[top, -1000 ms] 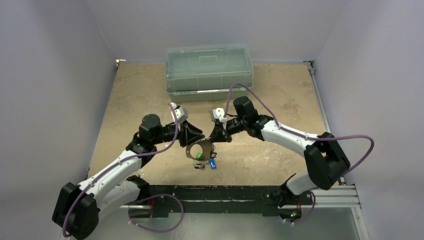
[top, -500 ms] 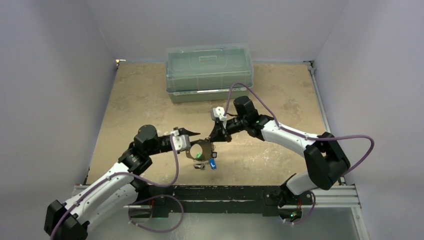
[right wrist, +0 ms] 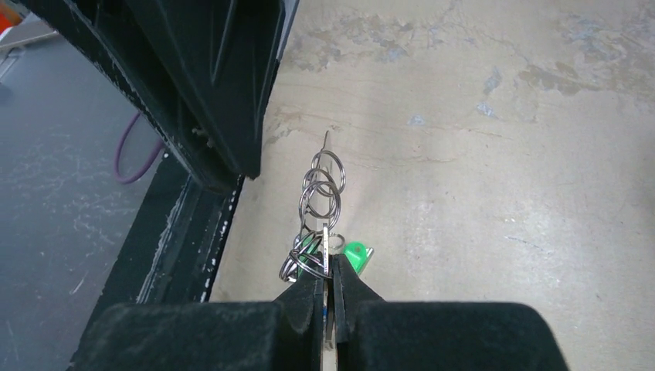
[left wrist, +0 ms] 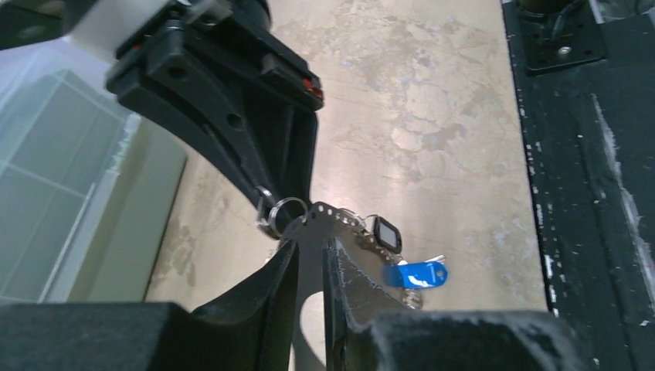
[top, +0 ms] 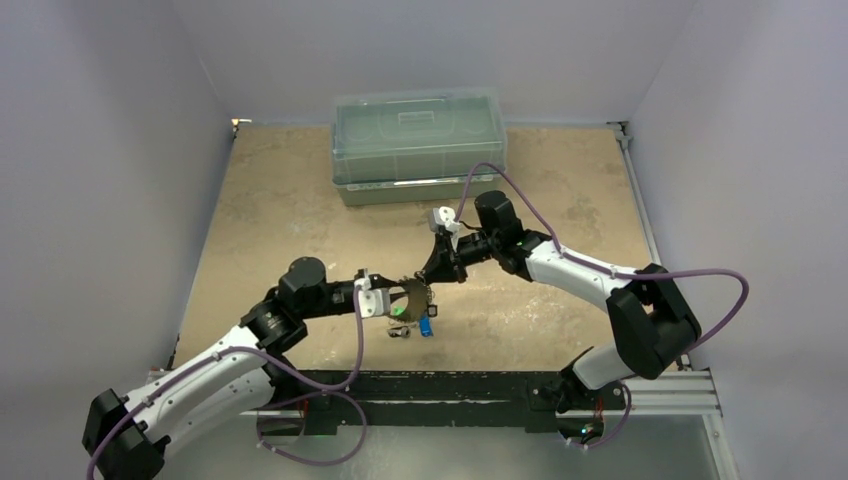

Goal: Remove the keys from the keyring

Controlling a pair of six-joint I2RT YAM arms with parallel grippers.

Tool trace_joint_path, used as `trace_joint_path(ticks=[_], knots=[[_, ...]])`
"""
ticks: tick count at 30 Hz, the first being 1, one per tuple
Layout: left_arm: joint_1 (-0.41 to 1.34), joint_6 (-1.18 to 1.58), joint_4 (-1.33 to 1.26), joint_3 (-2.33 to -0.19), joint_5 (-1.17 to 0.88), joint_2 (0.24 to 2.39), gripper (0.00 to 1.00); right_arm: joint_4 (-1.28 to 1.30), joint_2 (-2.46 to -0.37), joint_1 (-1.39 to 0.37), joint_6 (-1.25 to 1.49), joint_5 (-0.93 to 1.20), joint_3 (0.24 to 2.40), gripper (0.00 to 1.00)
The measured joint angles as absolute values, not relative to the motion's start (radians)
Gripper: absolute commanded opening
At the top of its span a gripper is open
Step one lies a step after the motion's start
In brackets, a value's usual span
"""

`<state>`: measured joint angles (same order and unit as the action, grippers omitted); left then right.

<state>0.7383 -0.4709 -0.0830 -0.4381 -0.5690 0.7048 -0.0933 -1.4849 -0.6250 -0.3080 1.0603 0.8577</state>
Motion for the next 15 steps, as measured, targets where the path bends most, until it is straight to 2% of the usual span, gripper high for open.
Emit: trace_joint_path(ticks=[7,15], knots=[[0.794,-0.450,-0.094,-0.416,-0.562,0.741,0.12,-0.110,-1.485,-0.622,-0.271,1.066,0.847,0.00],[0.795,-0.432,-0.275,-0.382,-0.459,0.919,0.19,-0.145,-1.485,-0.604,-0.198,1.065,0.835,0.00]])
